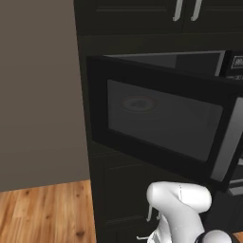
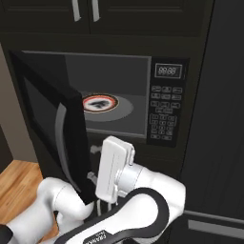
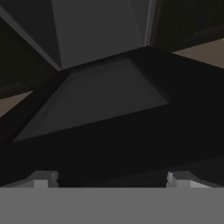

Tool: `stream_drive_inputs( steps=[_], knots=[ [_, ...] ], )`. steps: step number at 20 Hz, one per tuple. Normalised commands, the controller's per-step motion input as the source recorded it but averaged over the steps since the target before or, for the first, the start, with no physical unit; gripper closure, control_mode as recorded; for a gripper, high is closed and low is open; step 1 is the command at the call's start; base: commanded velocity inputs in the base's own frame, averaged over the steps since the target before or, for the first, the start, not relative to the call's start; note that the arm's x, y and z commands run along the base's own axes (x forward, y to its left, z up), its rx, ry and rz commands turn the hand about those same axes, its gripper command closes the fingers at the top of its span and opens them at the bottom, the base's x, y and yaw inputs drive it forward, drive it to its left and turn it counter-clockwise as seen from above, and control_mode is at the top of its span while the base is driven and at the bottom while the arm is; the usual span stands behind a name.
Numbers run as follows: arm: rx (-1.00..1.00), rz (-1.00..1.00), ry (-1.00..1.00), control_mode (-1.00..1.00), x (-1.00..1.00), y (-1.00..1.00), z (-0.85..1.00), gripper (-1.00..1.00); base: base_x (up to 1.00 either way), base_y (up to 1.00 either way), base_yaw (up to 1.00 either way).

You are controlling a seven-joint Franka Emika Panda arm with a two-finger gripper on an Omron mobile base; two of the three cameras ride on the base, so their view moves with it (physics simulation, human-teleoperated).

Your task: Pick the corn from the counter and place it in the microwave. Then turn on the microwave.

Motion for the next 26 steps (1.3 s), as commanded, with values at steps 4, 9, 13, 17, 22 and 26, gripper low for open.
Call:
stream_drive_inputs(
  steps=[4, 9, 13, 17, 22, 26],
  knots=[
    [0.00, 0.00, -0.03, -1.00, -0.15, 0.27, -0.05, -1.00, 0.00, 0.00, 0.00],
    [0.00, 0.00, -0.04, -1.00, -0.07, 0.25, -0.01, -1.00, 0.00, 0.00, 0.00],
    [0.00, 0.00, -0.04, -1.00, -0.03, 0.23, 0.00, -1.00, 0.00, 0.00, 0.00],
    [0.00, 0.00, -0.06, -1.00, -0.05, 0.26, 0.00, -1.00, 0.00, 0.00, 0.00],
    [0.00, 0.00, -0.04, -1.00, -0.04, 0.28, 0.00, -1.00, 0.00, 0.00, 0.00],
    [0.00, 0.00, -0.01, -1.00, -0.02, 0.29, 0.00, -1.00, 0.00, 0.00, 0.00]
  ],
)
